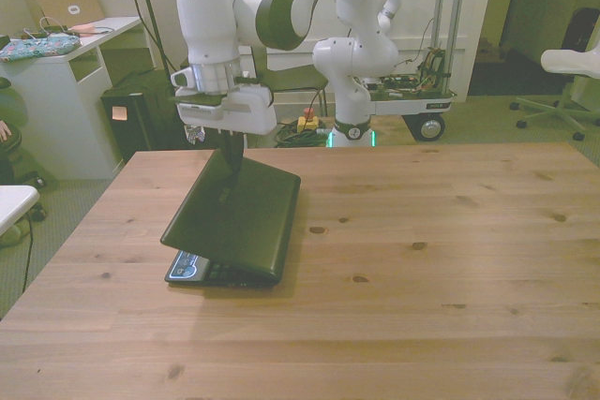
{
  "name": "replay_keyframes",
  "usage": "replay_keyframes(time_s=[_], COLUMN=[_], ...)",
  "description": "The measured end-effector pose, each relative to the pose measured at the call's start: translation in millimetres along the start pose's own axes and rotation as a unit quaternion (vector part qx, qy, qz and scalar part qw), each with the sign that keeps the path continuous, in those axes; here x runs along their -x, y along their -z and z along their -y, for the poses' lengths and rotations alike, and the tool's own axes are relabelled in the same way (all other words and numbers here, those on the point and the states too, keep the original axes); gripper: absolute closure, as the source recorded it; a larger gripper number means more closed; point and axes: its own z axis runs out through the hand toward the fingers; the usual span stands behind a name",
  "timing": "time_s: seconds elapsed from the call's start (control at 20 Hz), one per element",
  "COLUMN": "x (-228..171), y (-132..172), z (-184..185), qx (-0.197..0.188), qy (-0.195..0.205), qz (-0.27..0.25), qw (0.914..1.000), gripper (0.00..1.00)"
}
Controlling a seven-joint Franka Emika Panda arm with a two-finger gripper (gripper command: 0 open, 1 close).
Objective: Close the laptop
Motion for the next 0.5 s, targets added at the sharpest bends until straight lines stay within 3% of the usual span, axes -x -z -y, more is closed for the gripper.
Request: replay_keyframes(time_s=[0.2, 0.45, 0.5], x=[-1.1, 17.2, 27.9], y=[-15.5, 26.7, 41.5], z=[-3.0, 7.2, 11.2], qx=[0.007, -0.021, -0.028], qy=[-0.001, 0.019, 0.029], qz=[0.004, -0.009, -0.009], qw=[1.0000, 0.9996, 0.9992], gripper=[1.00, 1.00, 0.00])
